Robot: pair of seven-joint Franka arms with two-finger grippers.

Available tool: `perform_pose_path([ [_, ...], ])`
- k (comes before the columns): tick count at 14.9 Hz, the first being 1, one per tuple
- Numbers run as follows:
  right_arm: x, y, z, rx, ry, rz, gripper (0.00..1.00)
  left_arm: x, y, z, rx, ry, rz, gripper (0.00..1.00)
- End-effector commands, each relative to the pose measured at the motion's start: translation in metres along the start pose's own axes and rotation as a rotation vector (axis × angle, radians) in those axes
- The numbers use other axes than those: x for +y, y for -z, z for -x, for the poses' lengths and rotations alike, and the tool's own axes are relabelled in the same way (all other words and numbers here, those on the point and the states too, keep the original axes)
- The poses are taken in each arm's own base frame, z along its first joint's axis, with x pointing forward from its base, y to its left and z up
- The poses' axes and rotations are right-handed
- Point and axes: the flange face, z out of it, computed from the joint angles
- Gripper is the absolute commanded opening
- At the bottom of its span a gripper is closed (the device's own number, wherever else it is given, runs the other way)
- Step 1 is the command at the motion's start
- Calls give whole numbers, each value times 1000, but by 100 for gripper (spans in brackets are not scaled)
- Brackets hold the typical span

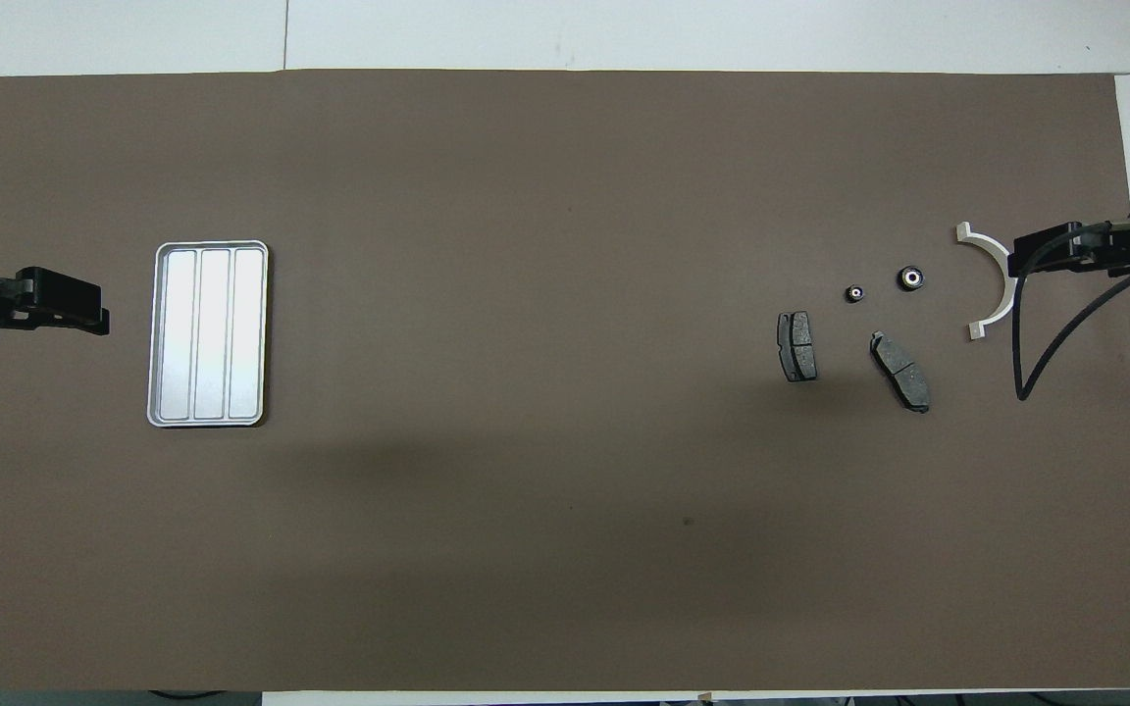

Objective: Pick bearing gear from pile to tray
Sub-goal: 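Reach the right gripper down and grasp a small black round part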

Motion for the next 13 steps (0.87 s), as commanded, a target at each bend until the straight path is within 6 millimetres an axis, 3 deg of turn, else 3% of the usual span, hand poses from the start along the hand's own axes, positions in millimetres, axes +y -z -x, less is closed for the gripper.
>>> perform_pose_path([
  [1, -3, -32, -16, -6, 32, 8, 100, -2, 2, 3, 5, -1, -11, 100],
  [6, -23, -94, -35, -30, 64, 5, 100, -2, 2, 3, 5, -1, -11, 100],
  [9, -15, -133, -39, -57, 69, 18, 100, -2, 2, 3, 5, -1, -11, 100],
  [13, -11, -157, -36, -45, 87, 49, 100, -2, 2, 3, 5, -1, -11, 100],
])
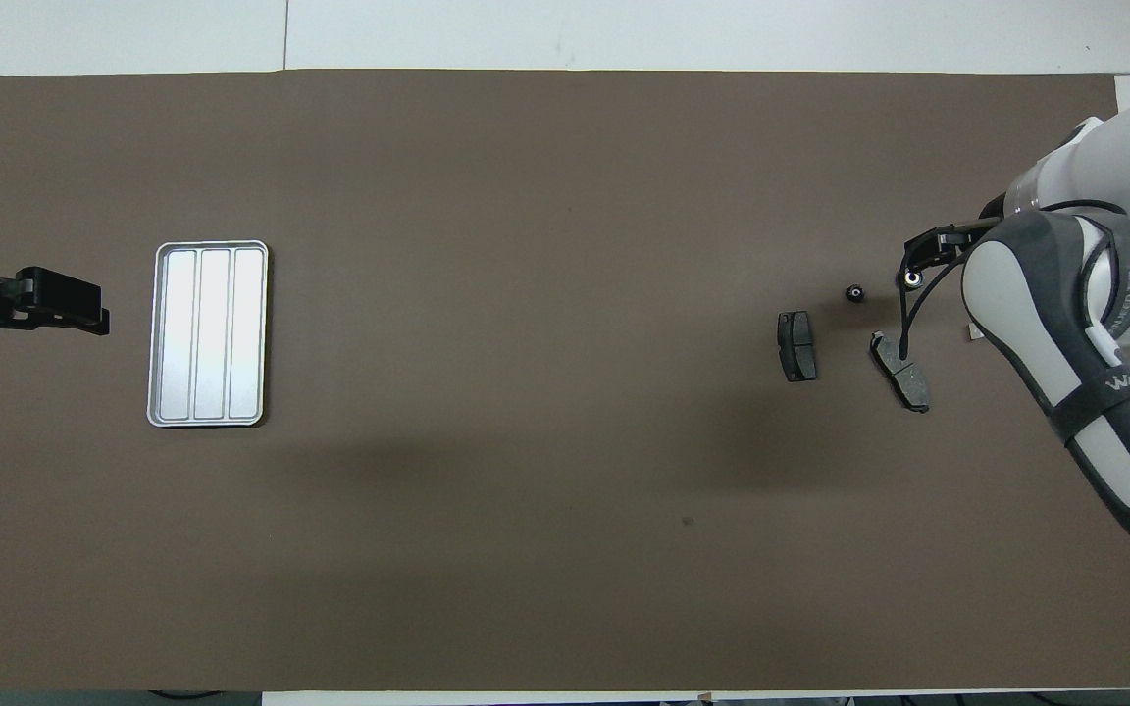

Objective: Pick bearing gear from pile to tray
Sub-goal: 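Reach the right gripper down and grasp a small black round part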

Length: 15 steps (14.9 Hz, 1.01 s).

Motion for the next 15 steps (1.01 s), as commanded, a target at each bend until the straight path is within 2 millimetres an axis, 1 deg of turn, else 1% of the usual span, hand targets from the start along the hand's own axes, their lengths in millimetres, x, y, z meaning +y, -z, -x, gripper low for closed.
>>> perform_pose_path([
  [1, 5, -10, 3, 4, 19, 15, 100, -2, 2, 3, 5, -1, -11, 100],
  [3, 6, -18, 0, 16, 19, 16, 100, -2, 2, 3, 5, -1, -11, 100],
  [6, 7, -34, -4, 24, 30, 29, 100, -2, 2, 3, 5, -1, -11, 100],
  [8, 14, -47, -8, 35, 22, 27, 100, -2, 2, 3, 5, -1, -11, 100],
  [13, 13, -75, -13, 37, 24, 22, 100, -2, 2, 3, 5, -1, -11, 100],
  [15, 11, -81, -13, 30, 26, 20, 100, -2, 2, 3, 5, -1, -11, 100],
])
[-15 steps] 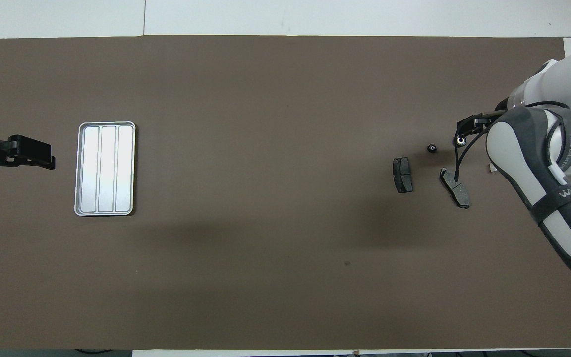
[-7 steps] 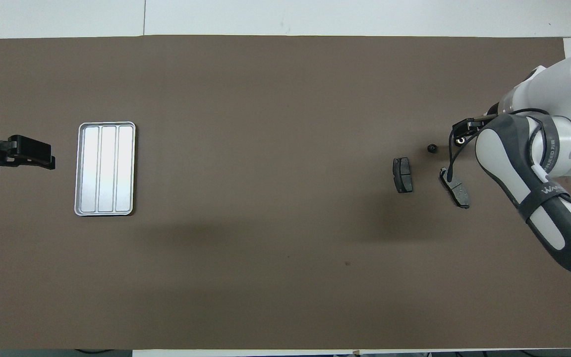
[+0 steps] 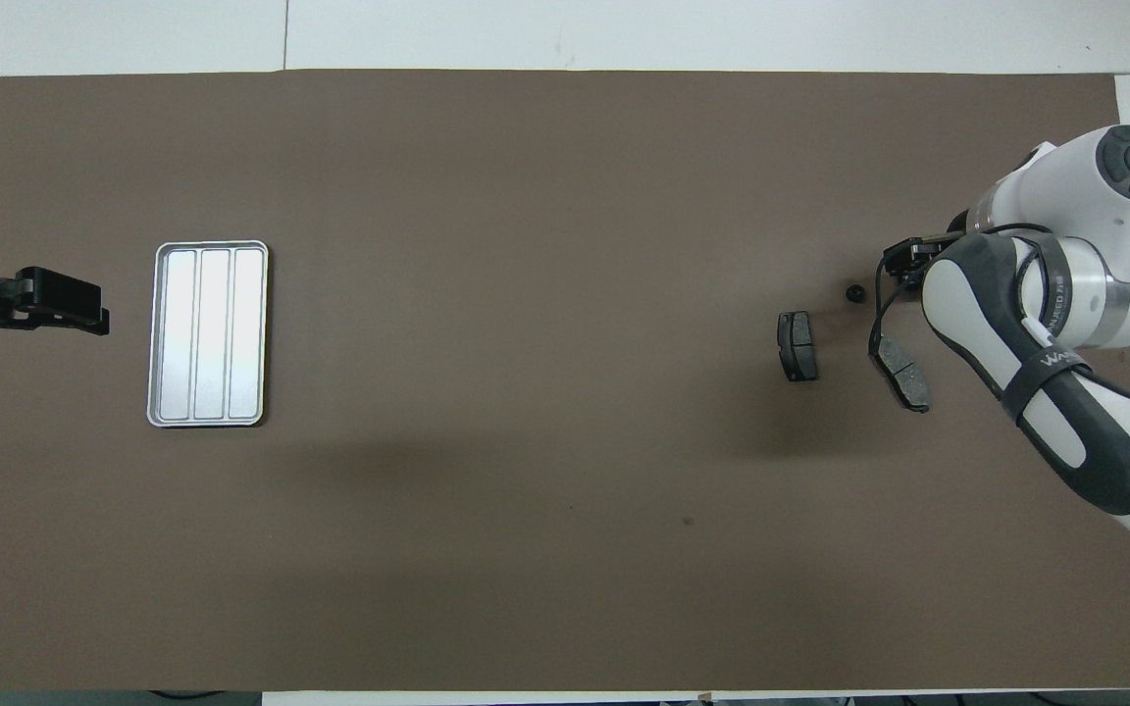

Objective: Pick bearing gear from pile to tray
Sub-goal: 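Reach the right gripper down and grasp a small black round part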

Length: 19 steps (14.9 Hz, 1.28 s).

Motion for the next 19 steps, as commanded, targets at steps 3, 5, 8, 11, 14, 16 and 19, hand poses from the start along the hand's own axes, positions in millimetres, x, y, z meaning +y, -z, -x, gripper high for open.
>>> perform_pose_path([
  [3, -1, -8, 0, 7, 25, 5, 100, -2, 2, 3, 5, -1, -11, 100],
  [5, -3, -13, 0, 0, 27, 4, 99, -2, 2, 3, 5, -1, -11, 100],
  [8, -5, -16, 0, -3, 27, 3, 89, -2, 2, 3, 5, -1, -11, 100],
  [11, -5, -16, 0, -4, 31, 4, 69, -2, 2, 3, 5, -1, -11, 100],
  [14, -5, -17, 0, -8, 33, 4, 8, -2, 2, 3, 5, -1, -11, 100],
  [16, -7, -11, 0, -11, 34, 3, 0, -2, 2, 3, 5, -1, -11, 100],
  [19, -41, 54, -12, -12, 40, 13, 0, -2, 2, 3, 5, -1, -11, 100],
])
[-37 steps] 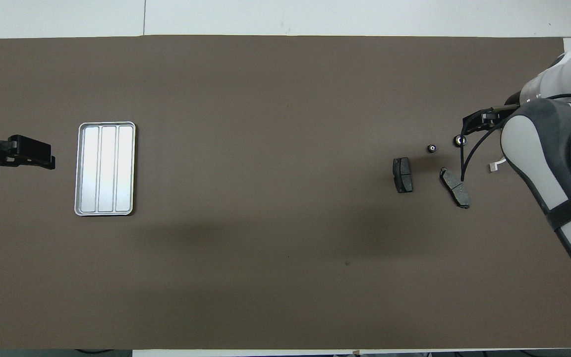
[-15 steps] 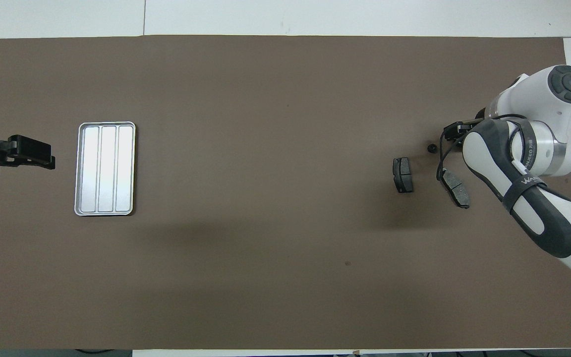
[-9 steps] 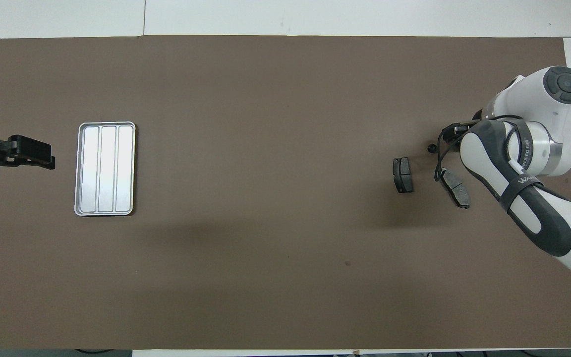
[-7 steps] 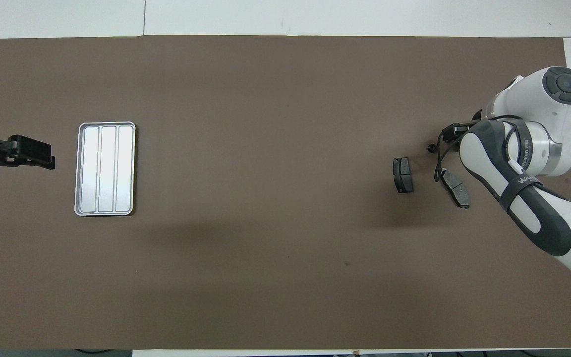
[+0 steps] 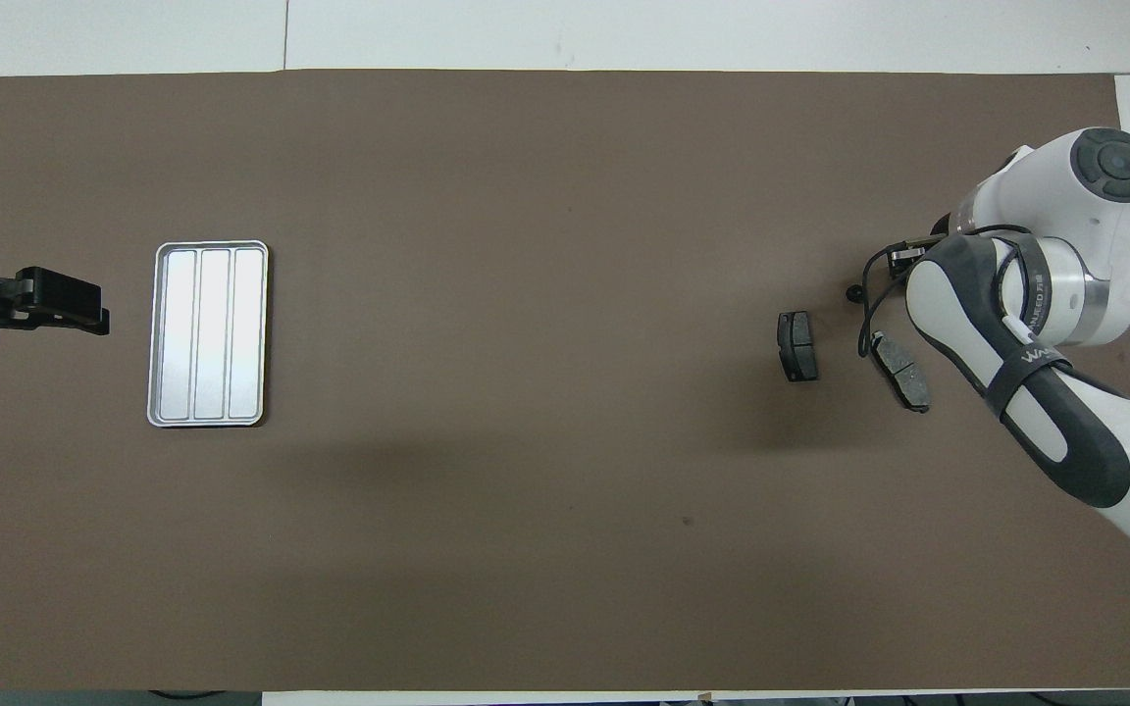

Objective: Pick bearing gear from pile to tray
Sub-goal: 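Carry the black part with the right gripper to the table center, release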

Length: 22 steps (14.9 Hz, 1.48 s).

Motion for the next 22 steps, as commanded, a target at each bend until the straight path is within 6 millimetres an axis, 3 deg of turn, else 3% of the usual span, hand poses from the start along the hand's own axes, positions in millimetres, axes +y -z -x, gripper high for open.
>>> perform_pose_path([
  [1, -38, 79, -13, -8, -14, 21, 0, -2, 2, 3, 5, -1, -11, 100],
  [3, -77, 126, -22, -5, -75, 14, 0, -2, 2, 3, 5, -1, -11, 100],
  [4, -105, 139, -22, -2, -98, 7, 0, -2, 2, 3, 5, -1, -11, 100],
  [7, -201, 152, -14, 27, -217, -2, 0, -2, 2, 3, 5, -1, -11, 100],
  [10, -287, 160, 9, 36, -265, -25, 0, -2, 2, 3, 5, -1, -11, 100],
  [12, -333, 152, 29, 27, -267, -24, 0, -2, 2, 3, 5, -1, -11, 100],
  [14, -367, 132, 44, 41, -287, -37, 0, -2, 2, 3, 5, -1, -11, 100],
  [19, -427, 84, 68, 48, -307, -60, 0, -2, 2, 3, 5, -1, -11, 100],
  [22, -443, 61, 72, 45, -312, -64, 0, -2, 2, 3, 5, -1, -11, 100],
])
